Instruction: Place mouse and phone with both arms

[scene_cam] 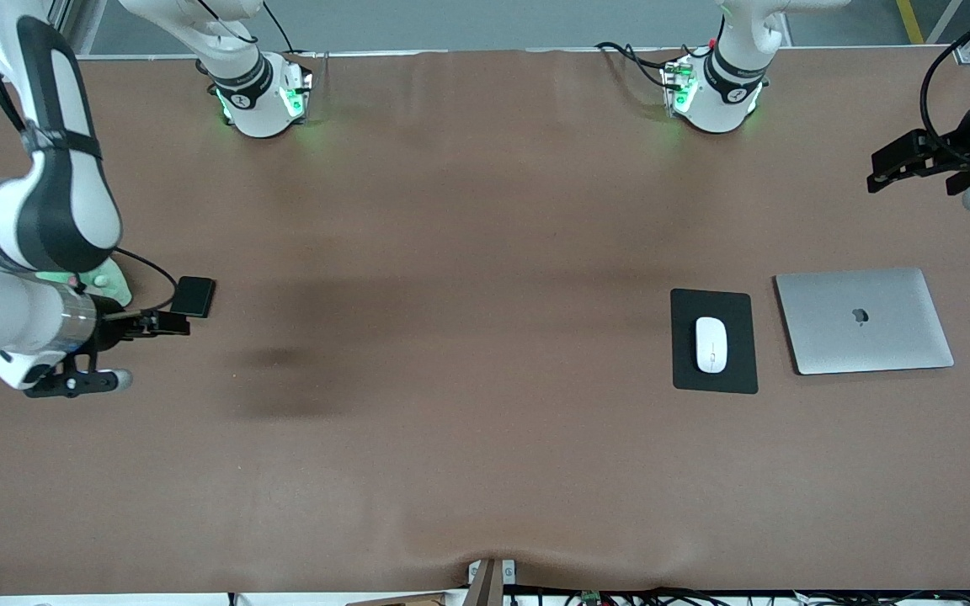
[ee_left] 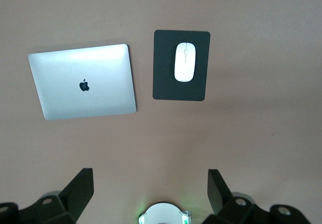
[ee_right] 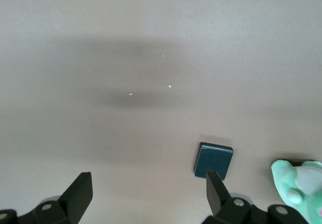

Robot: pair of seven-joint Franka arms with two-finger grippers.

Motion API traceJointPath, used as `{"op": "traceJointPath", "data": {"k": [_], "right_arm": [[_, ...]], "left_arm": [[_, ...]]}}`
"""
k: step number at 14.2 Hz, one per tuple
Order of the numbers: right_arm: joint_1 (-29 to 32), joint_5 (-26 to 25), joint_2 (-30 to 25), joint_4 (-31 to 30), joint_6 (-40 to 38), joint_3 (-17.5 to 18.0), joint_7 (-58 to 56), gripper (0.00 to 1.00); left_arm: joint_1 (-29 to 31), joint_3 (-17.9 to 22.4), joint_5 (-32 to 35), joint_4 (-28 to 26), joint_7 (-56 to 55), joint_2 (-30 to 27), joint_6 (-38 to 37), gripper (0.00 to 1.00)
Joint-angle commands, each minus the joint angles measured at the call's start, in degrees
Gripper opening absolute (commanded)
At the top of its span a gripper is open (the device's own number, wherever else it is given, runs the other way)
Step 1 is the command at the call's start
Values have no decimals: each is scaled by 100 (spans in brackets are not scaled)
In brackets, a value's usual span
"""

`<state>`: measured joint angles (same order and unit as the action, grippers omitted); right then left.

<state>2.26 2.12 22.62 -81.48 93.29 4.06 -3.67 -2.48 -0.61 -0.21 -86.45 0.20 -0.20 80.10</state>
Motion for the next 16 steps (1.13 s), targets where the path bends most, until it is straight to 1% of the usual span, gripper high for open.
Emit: {"op": "traceJointPath", "data": {"k": [1,4,7,9,11,14,16], "right_arm": [[11,33,103,755,-547,25,6,100],[-76,69,-29,1230,-926,16,15,100],[-86,-10,-231,1284,-1111,-19,-20,100],[-77,51,-301,1310,-1233,-160,-46,100],[-86,-18,-503,1345,-1348,-169,-46,100],[-103,51,-977,1153,-1717,-440,-186,100],[-155,51,-1354,715,-1709,-581,-528,100]], "left_arm": [[-33,35,-14,-65,103,-15,146,100],[-16,35,-14,-65,103,-7,155,100],[46,44,-58,-56,112,46,164,100],[37,44,-58,-12,112,64,208,100],[37,44,-67,-30,112,55,208,100],[37,52,-59,-30,112,46,208,100],[37,44,-50,-30,103,46,208,100]]}}
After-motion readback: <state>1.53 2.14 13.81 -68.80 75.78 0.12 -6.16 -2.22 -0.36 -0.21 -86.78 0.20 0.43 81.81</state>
